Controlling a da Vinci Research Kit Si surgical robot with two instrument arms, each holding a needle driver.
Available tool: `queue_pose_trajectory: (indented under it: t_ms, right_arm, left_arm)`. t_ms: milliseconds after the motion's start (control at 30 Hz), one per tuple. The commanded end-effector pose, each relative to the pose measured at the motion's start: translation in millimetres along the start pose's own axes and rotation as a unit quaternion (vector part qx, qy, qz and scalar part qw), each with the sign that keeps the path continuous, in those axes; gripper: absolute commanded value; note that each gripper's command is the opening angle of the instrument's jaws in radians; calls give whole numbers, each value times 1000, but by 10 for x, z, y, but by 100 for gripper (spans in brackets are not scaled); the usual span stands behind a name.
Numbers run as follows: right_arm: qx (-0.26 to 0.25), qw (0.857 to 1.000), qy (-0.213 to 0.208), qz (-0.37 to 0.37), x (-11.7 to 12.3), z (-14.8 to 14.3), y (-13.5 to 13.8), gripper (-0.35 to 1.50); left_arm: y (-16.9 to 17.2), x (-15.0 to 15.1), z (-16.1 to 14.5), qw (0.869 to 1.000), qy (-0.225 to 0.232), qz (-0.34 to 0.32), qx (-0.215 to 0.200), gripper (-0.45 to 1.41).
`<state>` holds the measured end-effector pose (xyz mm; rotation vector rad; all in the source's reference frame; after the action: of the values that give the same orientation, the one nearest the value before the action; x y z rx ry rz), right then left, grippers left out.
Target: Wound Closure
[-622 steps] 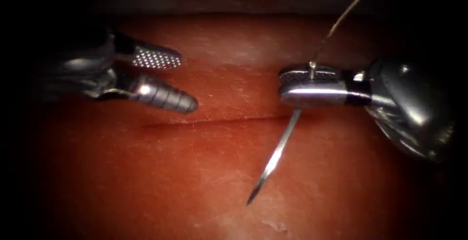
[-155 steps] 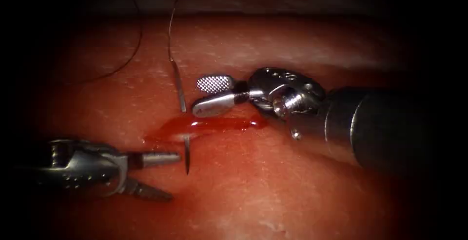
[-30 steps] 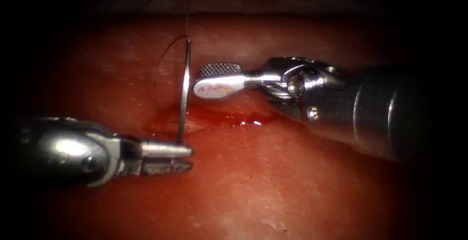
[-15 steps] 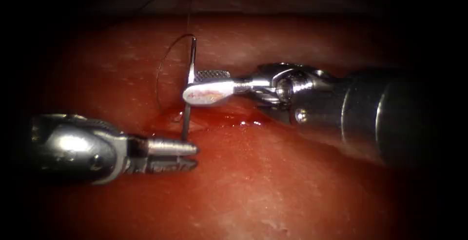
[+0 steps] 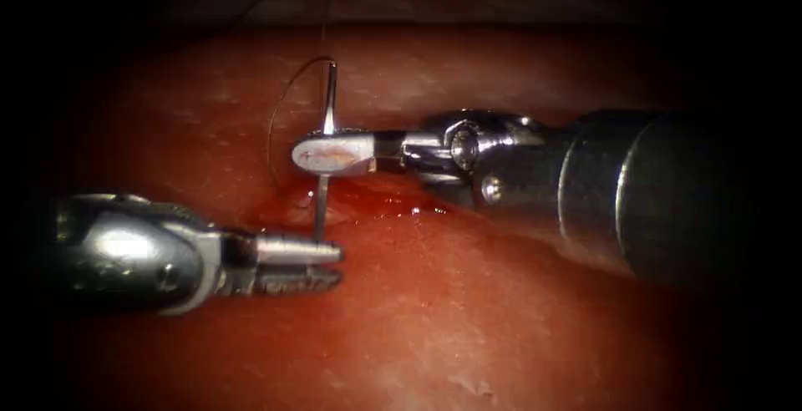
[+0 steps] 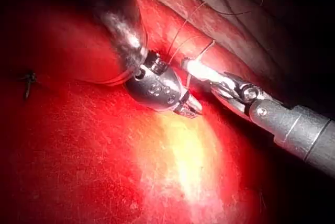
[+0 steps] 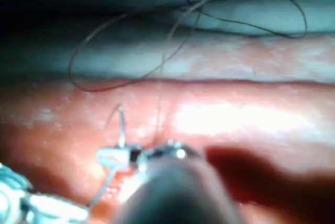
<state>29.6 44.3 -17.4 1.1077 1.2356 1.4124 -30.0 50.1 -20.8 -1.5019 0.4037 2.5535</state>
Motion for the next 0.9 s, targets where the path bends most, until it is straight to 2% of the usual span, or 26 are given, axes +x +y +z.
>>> queue_pose_trajectory:
  t_ms: [33,200,233,267,300,333,367,400,467,500,533,567,600,633,667,800,867,900]
  right_arm:
    - [3,1000,0,-2,3,8,4,-35]
    - [16,1000,1,0,10,5,1,-35]
    - [18,1000,1,0,11,4,1,-35]
    - [18,1000,-1,0,12,3,1,-35]
    - [18,1000,1,0,15,-1,2,-35]
    - [17,1000,2,0,16,-2,2,-35]
    - [15,1000,8,-1,19,-8,5,-35]
    - [15,1000,8,-1,19,-8,5,-35]
    - [15,1000,8,-7,20,-10,5,-35]
    - [15,1000,8,-12,20,-10,5,-35]
    - [15,1000,8,-12,20,-10,5,-35]
    - [15,999,7,-30,19,-10,5,-35]
    - [15,999,7,-30,19,-10,5,-35]
    - [15,999,6,-39,19,-10,4,-35]
    - [15,997,5,-74,19,-11,4,-35]
    - [20,986,6,-163,18,-12,4,-35]
    - [22,975,8,-221,19,-11,4,-35]
    - [22,975,8,-221,19,-11,4,-35]
  left_arm:
    - [2,-3,8,1000,1,-1,0,-35]
    - [3,-2,11,1000,5,-1,-5,-35]
    - [2,-2,11,1000,7,-1,-8,-20]
    - [1,-2,12,1000,10,-9,-12,8]
    - [0,-1,14,996,23,-80,-29,46]
    - [-2,0,14,993,28,-110,-36,56]
    - [-12,8,12,974,36,-220,-44,78]
    - [-12,8,12,974,36,-220,-44,78]
    - [-18,16,8,961,57,-262,-63,79]
    - [-25,26,0,949,97,-285,-97,79]
    - [-25,26,0,949,97,-285,-97,79]
    - [-32,38,-10,929,146,-312,-139,79]
    - [-32,38,-10,929,146,-312,-139,79]
    - [-33,40,-13,923,159,-315,-151,79]
    - [-34,44,-19,909,177,-337,-172,79]
    - [-33,40,-24,897,184,-353,-195,78]
    - [-30,25,-24,898,182,-350,-194,69]
    - [-30,25,-24,898,182,-350,-194,69]
